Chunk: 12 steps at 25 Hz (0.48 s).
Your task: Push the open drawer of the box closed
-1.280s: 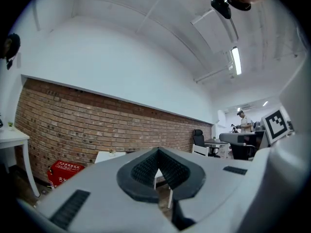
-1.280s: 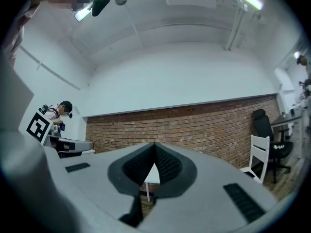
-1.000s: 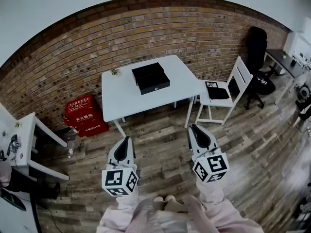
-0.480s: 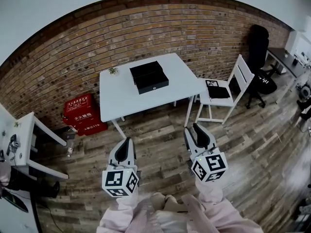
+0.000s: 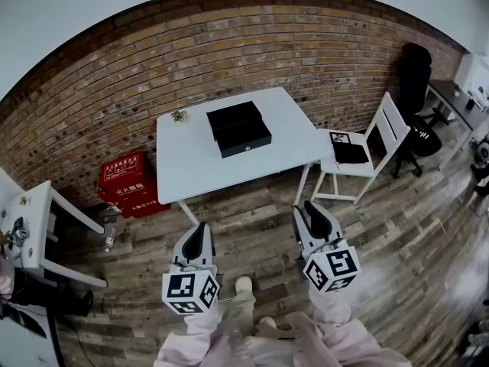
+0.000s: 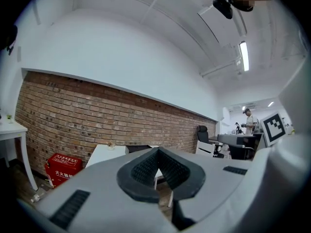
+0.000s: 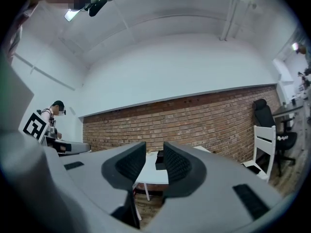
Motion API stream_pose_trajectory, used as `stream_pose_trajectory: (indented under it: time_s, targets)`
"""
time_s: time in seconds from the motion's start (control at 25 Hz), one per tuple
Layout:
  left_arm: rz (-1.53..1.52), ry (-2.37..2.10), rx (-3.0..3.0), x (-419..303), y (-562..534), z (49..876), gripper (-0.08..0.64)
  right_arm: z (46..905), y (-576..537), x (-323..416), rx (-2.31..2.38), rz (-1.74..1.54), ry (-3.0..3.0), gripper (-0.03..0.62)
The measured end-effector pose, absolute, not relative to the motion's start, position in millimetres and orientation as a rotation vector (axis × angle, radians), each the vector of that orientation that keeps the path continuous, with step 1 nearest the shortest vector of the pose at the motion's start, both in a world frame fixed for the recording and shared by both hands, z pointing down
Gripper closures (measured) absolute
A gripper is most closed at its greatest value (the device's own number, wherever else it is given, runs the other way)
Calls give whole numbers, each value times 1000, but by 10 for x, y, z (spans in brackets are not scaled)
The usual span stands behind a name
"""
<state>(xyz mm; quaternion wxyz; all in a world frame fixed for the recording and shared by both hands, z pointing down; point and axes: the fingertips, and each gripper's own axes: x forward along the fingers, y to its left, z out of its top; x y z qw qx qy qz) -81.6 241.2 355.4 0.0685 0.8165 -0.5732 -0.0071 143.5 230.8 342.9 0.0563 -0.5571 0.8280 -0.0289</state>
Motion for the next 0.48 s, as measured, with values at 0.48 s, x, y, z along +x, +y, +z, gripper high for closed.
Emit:
stream_pose_trajectory:
  time_s: [0.48]
  targets:
    - [-7, -1681, 2426, -1050, 1126, 3722, 566, 3694, 1051, 1200, -1740, -184, 2528, 477]
